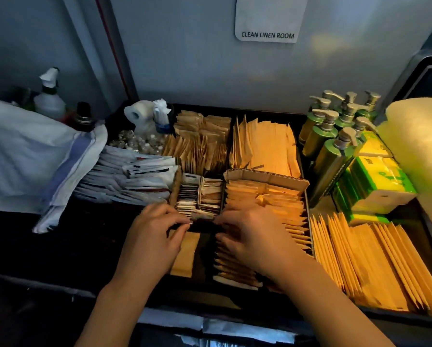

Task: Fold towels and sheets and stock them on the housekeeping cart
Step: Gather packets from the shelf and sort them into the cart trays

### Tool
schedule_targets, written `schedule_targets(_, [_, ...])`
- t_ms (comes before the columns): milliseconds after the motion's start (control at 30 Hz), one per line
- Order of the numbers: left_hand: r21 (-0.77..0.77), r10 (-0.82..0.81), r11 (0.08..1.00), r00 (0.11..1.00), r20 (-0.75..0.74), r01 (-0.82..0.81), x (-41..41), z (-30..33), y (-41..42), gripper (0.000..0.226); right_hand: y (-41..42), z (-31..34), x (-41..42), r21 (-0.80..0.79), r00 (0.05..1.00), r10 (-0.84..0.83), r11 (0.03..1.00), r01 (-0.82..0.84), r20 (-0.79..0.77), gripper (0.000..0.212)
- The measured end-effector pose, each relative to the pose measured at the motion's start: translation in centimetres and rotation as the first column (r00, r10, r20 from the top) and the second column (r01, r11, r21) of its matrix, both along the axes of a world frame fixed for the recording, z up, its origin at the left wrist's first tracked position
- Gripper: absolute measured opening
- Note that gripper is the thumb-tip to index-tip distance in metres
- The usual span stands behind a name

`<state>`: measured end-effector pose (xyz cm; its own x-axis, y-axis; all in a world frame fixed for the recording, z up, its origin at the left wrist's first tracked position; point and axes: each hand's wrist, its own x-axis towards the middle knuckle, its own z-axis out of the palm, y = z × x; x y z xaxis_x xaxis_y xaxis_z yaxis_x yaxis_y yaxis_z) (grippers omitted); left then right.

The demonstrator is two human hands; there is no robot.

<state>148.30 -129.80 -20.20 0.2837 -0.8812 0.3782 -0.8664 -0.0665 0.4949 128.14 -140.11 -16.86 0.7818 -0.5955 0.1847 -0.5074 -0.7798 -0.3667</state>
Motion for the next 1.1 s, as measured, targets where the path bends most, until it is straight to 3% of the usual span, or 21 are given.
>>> schedule_targets(233, [-0.015,-0.024,1.000,0.999,-0.027,0.024,3.6,-1.4,2.9,0.017,2.2,-1.7,6.6,-0.012,0.979,0.106,0.994,-0.110,-0.174,0.029])
schedule_targets(600, [0.054,-0.119,0.992,0.991,0.064,0.116,6.4,-2.9,4.2,0.019,3.9,-4.7,10.4,0.067,0.908,0.050,0.997,-0.024,-0.415,0.037])
schedule_targets(933, [0.124,-0.154,0.982,0.982,0.109,0.140,6.6,-3.5,4.7,0.019,3.5,-4.0,11.0,0.061,0.884,0.080,0.996,-0.059,-0.460,0.039])
schedule_targets(1100, [0.092,-0.199,0.977,0.975,0.095,0.190,6.8,-3.4,5.0,0.020,3.9,-3.3,10.6,0.024,0.913,0.097,0.995,-0.095,-0.396,0.026])
